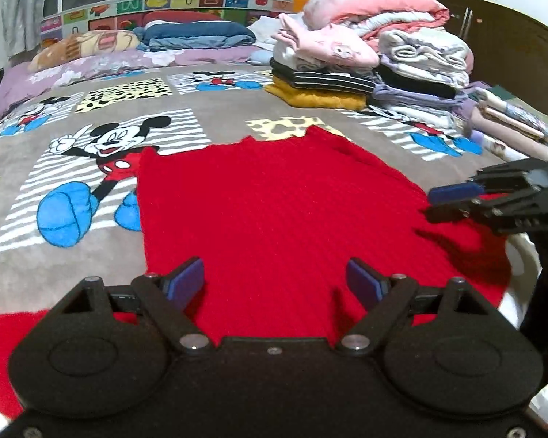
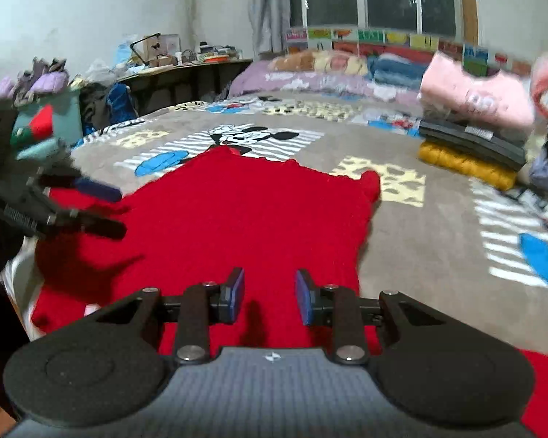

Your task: Fold clothes

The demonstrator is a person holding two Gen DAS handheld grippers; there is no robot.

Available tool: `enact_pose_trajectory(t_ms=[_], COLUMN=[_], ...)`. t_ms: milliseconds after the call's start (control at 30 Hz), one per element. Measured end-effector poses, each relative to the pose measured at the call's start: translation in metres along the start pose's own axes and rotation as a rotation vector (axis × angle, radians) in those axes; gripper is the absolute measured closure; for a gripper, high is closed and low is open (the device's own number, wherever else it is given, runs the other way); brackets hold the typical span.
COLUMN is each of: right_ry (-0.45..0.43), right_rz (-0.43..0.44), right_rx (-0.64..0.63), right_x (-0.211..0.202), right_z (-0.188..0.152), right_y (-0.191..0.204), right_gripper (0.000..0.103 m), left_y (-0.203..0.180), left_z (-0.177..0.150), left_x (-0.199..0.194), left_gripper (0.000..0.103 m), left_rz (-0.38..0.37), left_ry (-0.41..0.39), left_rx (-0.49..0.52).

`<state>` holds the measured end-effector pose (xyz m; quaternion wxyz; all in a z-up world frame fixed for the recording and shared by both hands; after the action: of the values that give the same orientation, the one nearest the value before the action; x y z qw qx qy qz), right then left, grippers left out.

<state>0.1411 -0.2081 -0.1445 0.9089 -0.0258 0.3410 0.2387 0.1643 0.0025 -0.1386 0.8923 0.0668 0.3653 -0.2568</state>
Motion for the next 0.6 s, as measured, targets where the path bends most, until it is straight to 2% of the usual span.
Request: enact_pose_trajectory(t_ms=[233, 433, 600], right_ry=[0.083, 0.105, 0.114], right_rz=[0.099, 0.120, 0.139], right_rx=[0.179, 0.342, 0.426], right_x=[0.050, 0.083, 0.108], right_z=[0.033, 0.052, 0.068], right_y=[-0.044, -0.091, -0.121], right_gripper=[0.072, 0.073, 0.075], left_y=[0.004, 0.011, 0.016], left_z=[0.001, 0.002, 0.001], left_x=[0.011, 0.019, 0.020], left_gripper=[0.018, 0.018, 0.018], left_rz=[-0.032, -0.052, -0.070], left_ry=[0.015, 0.028, 0.030], left_rx=[-0.012, -0.039, -0.058])
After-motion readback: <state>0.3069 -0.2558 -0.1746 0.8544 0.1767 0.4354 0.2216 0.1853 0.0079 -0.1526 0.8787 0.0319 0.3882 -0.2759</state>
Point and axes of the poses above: each gripper's, at about its wrist camera, not at the fingertips, and x roughly the way its jaws point, y to its left, z to its top, the point moved 6 cm from there along x, roughly the way its jaws point, and after that the axes turned 8 degrees about y, right-handed, at the moved point
